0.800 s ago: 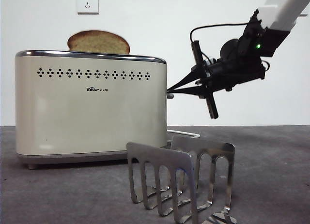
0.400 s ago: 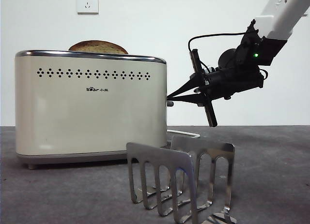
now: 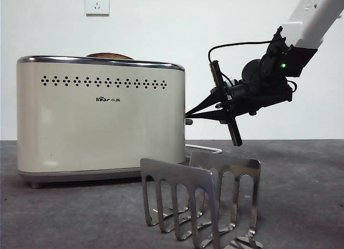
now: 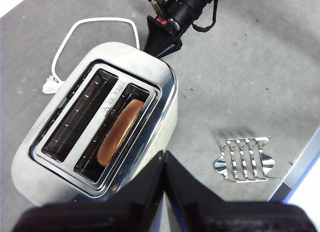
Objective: Pick up a slice of bread from the rack,put the bread on the toaster,press the button
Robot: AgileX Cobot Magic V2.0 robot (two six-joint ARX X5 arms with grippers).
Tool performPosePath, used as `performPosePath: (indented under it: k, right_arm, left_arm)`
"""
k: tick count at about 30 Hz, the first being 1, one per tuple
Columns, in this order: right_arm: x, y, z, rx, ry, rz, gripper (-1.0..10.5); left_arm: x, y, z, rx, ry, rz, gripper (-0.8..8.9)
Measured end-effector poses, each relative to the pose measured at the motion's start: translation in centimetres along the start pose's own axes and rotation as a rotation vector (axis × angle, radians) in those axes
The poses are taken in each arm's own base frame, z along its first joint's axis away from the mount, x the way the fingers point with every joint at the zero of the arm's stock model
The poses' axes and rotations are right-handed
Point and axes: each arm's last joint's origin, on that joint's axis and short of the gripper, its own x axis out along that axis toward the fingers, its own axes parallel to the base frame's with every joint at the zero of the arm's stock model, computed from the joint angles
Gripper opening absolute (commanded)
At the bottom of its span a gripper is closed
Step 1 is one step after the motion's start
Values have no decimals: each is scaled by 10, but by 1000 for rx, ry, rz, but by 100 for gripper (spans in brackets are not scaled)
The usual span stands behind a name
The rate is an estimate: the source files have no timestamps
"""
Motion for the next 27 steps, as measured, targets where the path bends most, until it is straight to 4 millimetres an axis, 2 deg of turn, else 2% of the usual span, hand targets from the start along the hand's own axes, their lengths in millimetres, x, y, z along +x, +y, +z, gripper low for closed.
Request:
performPosePath:
  k: [27]
  right_arm:
    - [1, -3, -3, -8, -3, -63, -8]
  left_arm:
    - [0, 2, 0, -45, 7, 59, -9]
